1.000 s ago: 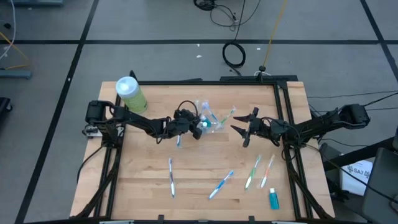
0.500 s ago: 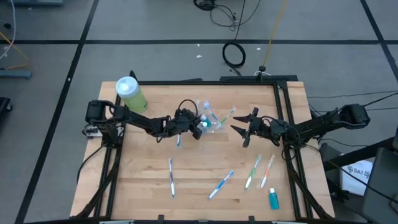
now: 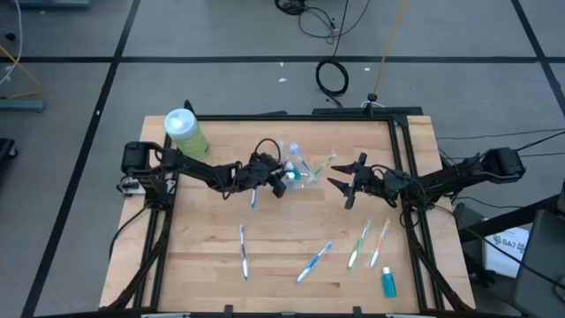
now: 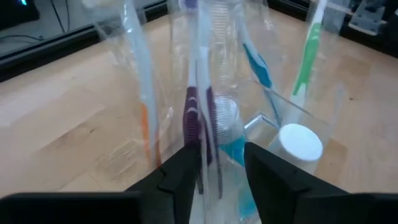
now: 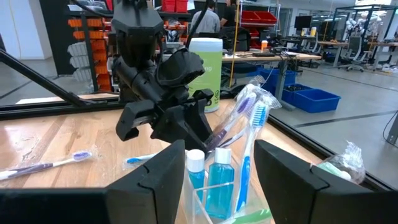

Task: Pick & Place toothbrushing station
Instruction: Put the left small mouthwash bottle into the middle section of the transparent organizer

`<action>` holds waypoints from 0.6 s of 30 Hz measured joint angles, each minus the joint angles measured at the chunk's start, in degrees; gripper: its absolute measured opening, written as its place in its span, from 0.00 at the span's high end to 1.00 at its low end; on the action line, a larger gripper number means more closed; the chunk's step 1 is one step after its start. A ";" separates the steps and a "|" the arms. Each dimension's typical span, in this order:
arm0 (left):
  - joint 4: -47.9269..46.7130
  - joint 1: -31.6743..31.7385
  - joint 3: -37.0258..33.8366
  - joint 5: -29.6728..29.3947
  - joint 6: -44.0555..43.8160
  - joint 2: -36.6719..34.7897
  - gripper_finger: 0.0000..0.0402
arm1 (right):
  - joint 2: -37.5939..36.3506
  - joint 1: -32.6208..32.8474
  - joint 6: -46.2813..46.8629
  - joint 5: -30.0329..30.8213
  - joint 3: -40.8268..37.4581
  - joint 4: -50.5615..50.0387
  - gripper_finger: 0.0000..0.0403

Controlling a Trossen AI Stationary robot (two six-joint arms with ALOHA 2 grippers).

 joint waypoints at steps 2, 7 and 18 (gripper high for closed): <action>-0.27 -0.02 -0.07 0.24 -0.37 -0.53 0.62 | -0.01 0.00 -0.01 -0.01 0.00 -0.03 0.53; -1.81 -0.04 -0.09 -0.27 -0.71 -2.93 0.51 | -0.01 0.00 -0.23 -0.03 -0.02 -1.51 0.53; -8.31 -0.11 -0.10 6.01 -3.92 -12.08 0.43 | 0.00 -0.01 -0.29 -5.88 -0.02 -0.68 0.53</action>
